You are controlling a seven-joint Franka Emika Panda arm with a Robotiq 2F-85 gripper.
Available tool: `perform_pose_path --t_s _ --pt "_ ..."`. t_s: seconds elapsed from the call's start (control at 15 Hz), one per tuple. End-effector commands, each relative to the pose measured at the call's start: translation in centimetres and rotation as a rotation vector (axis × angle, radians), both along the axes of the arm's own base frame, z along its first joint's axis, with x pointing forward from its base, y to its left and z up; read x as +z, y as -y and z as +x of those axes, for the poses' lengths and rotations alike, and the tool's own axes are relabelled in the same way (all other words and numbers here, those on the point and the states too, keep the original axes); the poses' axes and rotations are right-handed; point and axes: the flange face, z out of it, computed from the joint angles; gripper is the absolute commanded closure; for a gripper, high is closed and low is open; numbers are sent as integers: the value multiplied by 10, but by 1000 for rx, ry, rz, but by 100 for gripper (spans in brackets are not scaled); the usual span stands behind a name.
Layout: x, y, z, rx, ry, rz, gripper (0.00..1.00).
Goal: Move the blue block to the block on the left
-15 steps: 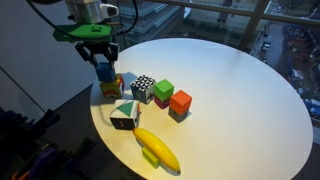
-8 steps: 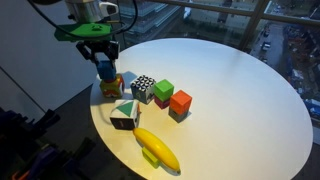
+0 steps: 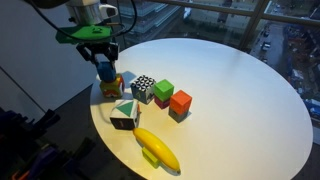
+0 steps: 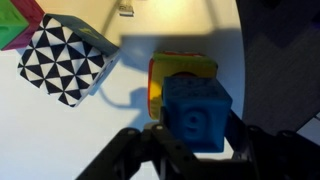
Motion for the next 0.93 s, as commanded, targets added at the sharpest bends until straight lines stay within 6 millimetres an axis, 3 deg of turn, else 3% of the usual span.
perform_pose_path --t_s 0.0,0.6,0.67,0.73,0.87 --pt "-1 -4 1 -12 27 11 70" --pt "-8 -4 2 -14 41 12 70" --pt "-8 -4 2 -15 39 12 41" --pt "-8 -3 2 -15 39 12 19" --pt "-9 -3 2 -14 39 12 16"
